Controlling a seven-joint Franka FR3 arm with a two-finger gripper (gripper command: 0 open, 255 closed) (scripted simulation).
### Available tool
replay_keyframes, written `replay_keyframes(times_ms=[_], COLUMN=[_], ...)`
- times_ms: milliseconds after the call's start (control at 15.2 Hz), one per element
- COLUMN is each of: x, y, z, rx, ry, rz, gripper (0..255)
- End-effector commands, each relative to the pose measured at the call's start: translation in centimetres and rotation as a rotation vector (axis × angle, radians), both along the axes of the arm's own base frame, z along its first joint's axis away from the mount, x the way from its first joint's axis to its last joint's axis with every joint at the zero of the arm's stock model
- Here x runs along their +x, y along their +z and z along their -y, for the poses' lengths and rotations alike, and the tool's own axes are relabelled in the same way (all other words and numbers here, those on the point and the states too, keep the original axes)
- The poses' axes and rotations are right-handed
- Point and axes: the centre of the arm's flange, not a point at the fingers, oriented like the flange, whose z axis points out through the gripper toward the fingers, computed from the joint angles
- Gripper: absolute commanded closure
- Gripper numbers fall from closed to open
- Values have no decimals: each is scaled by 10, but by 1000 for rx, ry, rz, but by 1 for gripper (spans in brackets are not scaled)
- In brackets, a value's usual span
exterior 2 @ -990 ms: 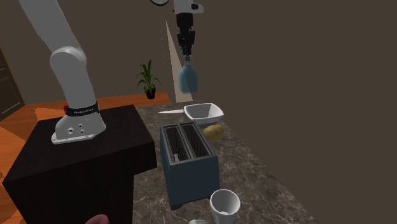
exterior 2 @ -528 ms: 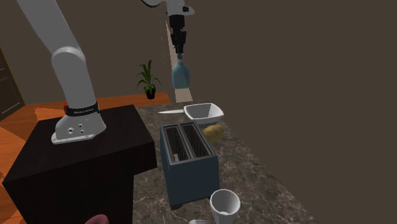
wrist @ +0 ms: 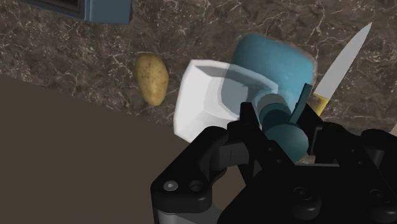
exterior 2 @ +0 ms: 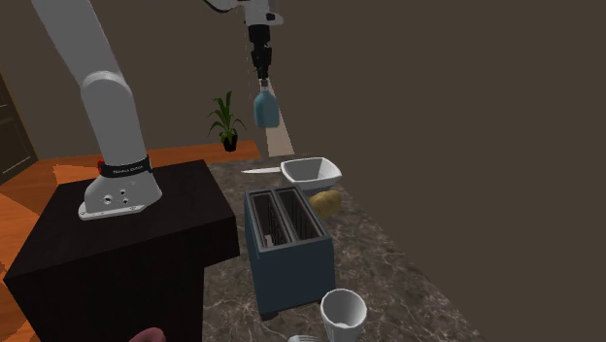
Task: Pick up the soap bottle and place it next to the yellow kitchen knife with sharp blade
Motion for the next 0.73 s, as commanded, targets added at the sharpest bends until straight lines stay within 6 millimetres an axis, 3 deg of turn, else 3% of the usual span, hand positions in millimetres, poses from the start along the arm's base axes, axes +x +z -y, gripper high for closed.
replay_keyframes(times_ms=[0,198,660], x=[0,1,1], y=[0,0,-37], z=[-28,-71,-71], rx=[0,0,0], ry=[-1,-1,-1], rz=[1,1,1], gripper=[255,255,255])
